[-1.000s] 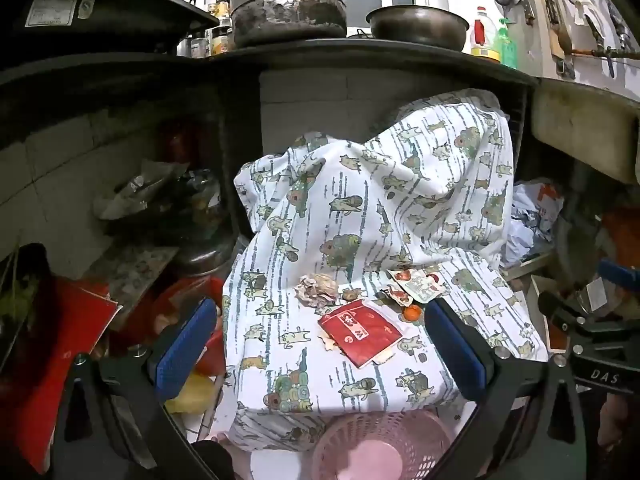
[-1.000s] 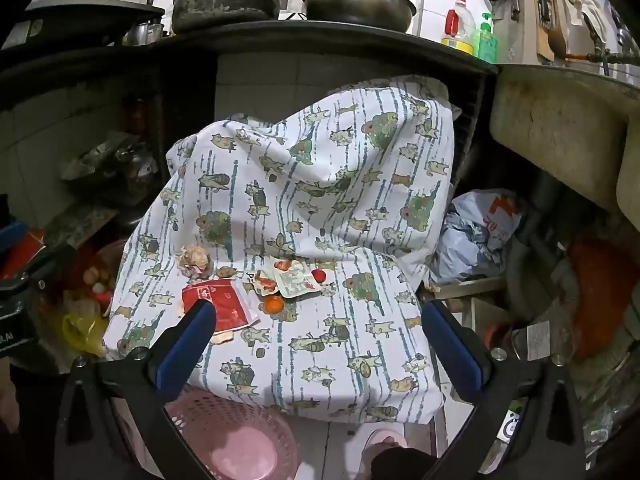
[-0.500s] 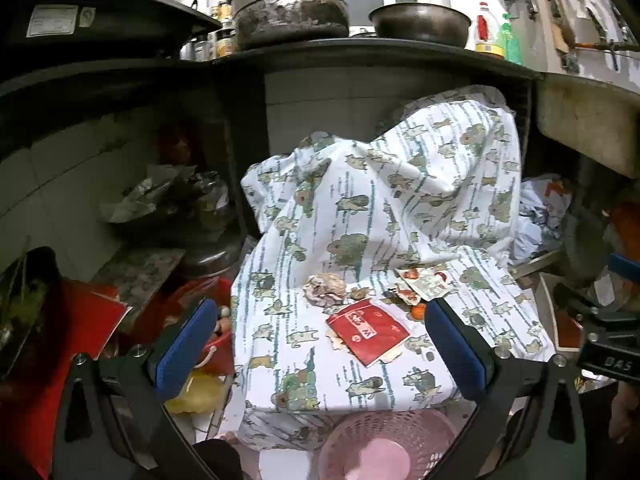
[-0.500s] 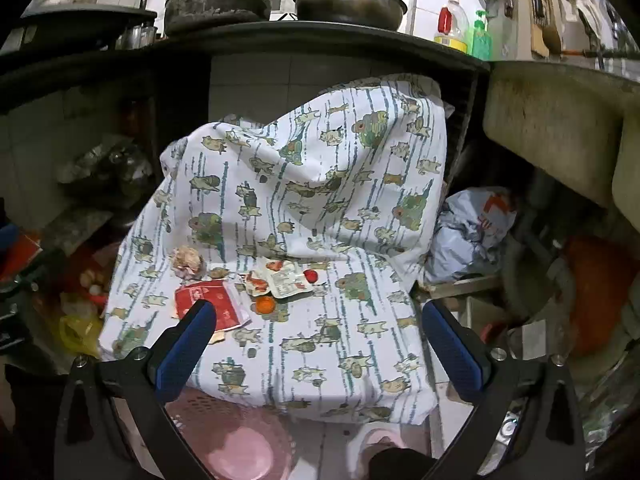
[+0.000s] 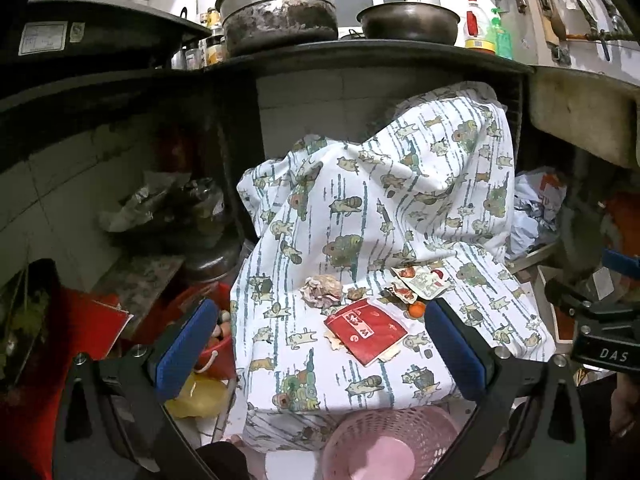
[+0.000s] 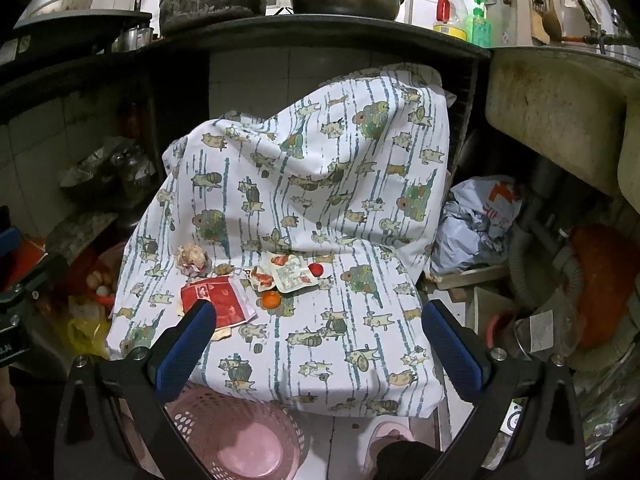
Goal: Collect trash
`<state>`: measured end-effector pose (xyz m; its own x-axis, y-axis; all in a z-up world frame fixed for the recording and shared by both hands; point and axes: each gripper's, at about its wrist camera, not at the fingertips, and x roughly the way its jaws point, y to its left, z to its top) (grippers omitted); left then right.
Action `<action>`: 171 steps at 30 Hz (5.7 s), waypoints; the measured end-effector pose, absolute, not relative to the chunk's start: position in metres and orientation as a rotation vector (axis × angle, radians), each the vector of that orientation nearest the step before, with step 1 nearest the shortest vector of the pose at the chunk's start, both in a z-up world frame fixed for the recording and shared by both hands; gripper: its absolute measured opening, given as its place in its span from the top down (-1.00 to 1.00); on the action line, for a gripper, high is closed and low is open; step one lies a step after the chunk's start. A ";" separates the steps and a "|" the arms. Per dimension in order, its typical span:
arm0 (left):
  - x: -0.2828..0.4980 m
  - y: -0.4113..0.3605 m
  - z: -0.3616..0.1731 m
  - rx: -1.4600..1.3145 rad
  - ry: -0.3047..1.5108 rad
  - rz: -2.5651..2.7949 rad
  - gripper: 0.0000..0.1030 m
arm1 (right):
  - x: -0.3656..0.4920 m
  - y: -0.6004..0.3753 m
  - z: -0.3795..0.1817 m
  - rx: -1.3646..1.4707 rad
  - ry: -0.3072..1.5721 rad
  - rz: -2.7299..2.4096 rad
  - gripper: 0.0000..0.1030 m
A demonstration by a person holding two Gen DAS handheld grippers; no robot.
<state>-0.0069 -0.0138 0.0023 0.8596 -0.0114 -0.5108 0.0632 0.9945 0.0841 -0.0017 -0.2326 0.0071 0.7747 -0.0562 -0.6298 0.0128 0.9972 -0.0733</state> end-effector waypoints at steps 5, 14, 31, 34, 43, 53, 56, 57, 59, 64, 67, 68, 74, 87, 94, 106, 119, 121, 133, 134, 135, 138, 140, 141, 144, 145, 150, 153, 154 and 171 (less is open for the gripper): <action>-0.006 -0.012 0.003 0.084 0.540 -0.036 -1.00 | -0.001 -0.233 0.006 -0.052 0.690 -0.036 -1.00; -0.005 -0.011 0.004 0.089 0.520 -0.017 -1.00 | -0.005 -0.239 0.002 -0.054 0.700 -0.044 -1.00; -0.015 -0.007 0.007 0.104 0.490 0.009 -1.00 | -0.003 -0.239 0.001 -0.049 0.717 -0.054 -1.00; -0.012 -0.004 0.006 0.087 0.524 -0.002 -1.00 | -0.001 -0.238 0.000 -0.060 0.719 -0.054 -1.00; -0.007 -0.001 0.005 0.077 0.553 0.001 -1.00 | -0.001 -0.236 -0.001 -0.059 0.724 -0.049 -1.00; -0.009 0.003 0.011 0.079 0.523 0.005 -1.00 | 0.001 -0.232 -0.001 -0.056 0.736 -0.045 -1.00; -0.008 0.002 0.010 0.076 0.530 -0.002 -1.00 | 0.002 -0.233 -0.002 -0.054 0.742 -0.039 -1.00; -0.008 0.002 0.009 0.077 0.531 0.000 -1.00 | 0.002 -0.234 -0.002 -0.055 0.740 -0.041 -1.00; -0.007 0.000 0.007 0.087 0.534 0.007 -1.00 | 0.002 -0.233 -0.003 -0.059 0.740 -0.044 -1.00; -0.007 -0.003 0.005 0.084 0.543 0.007 -1.00 | 0.002 -0.233 -0.003 -0.052 0.742 -0.043 -1.00; -0.007 -0.001 0.004 0.088 0.540 0.006 -1.00 | 0.003 -0.232 -0.004 -0.050 0.752 -0.048 -1.00; -0.007 -0.001 0.004 0.092 0.537 0.007 -1.00 | 0.003 -0.232 -0.004 -0.052 0.753 -0.047 -1.00; -0.012 -0.001 0.007 0.098 0.496 -0.008 -1.00 | 0.000 -0.233 -0.008 -0.056 0.770 -0.031 -1.00; -0.006 -0.016 0.002 0.189 0.478 0.035 -0.89 | 0.003 -0.232 0.008 -0.041 0.774 0.023 -0.68; 0.066 -0.013 -0.005 0.161 0.722 -0.030 -0.06 | 0.045 -0.238 0.047 -0.084 0.731 0.010 -0.28; 0.185 0.004 -0.110 -0.159 1.122 -0.065 -0.57 | 0.147 -0.236 -0.023 -0.019 0.931 0.070 0.26; 0.206 0.006 -0.207 -0.503 1.415 -0.073 0.19 | 0.182 -0.260 -0.069 0.063 1.051 0.028 0.25; 0.208 0.005 -0.212 -0.520 1.420 -0.073 0.41 | 0.182 -0.261 -0.070 0.062 1.056 0.027 0.25; 0.204 -0.012 -0.161 -0.385 1.279 -0.152 1.00 | 0.191 -0.264 -0.085 0.088 1.103 0.014 0.10; 0.202 -0.013 -0.149 -0.363 1.251 -0.165 1.00 | 0.193 -0.262 -0.087 0.095 1.109 0.021 0.08; 0.200 -0.013 -0.140 -0.354 1.229 -0.180 1.00 | 0.195 -0.259 -0.088 0.097 1.114 0.027 0.05; 0.198 -0.002 -0.124 -0.419 1.212 -0.236 1.00 | 0.203 -0.242 -0.096 0.100 1.143 0.067 0.04; 0.199 0.007 -0.117 -0.420 1.190 -0.229 1.00 | 0.209 -0.226 -0.105 0.100 1.171 0.105 0.03; 0.200 0.013 -0.114 -0.403 1.177 -0.215 1.00 | 0.211 -0.219 -0.109 0.096 1.184 0.116 0.03; 0.203 0.021 -0.107 -0.389 1.157 -0.195 1.00 | 0.225 -0.189 -0.134 0.041 1.250 0.144 0.03; 0.203 0.023 -0.104 -0.389 1.153 -0.191 1.00 | 0.229 -0.179 -0.142 0.009 1.261 0.150 0.03; 0.204 0.040 -0.104 -0.358 1.196 -0.118 1.00 | 0.241 -0.156 -0.171 -0.079 1.285 0.122 0.05; 0.206 0.053 -0.108 -0.414 1.218 -0.111 1.00 | 0.243 -0.149 -0.183 -0.117 1.278 0.104 0.15; 0.206 0.055 -0.106 -0.412 1.214 -0.110 1.00 | 0.243 -0.145 -0.187 -0.146 1.280 0.102 0.23; 0.150 0.046 -0.049 -0.305 1.095 -0.179 1.00 | 0.187 -0.169 -0.074 0.057 1.032 0.315 0.97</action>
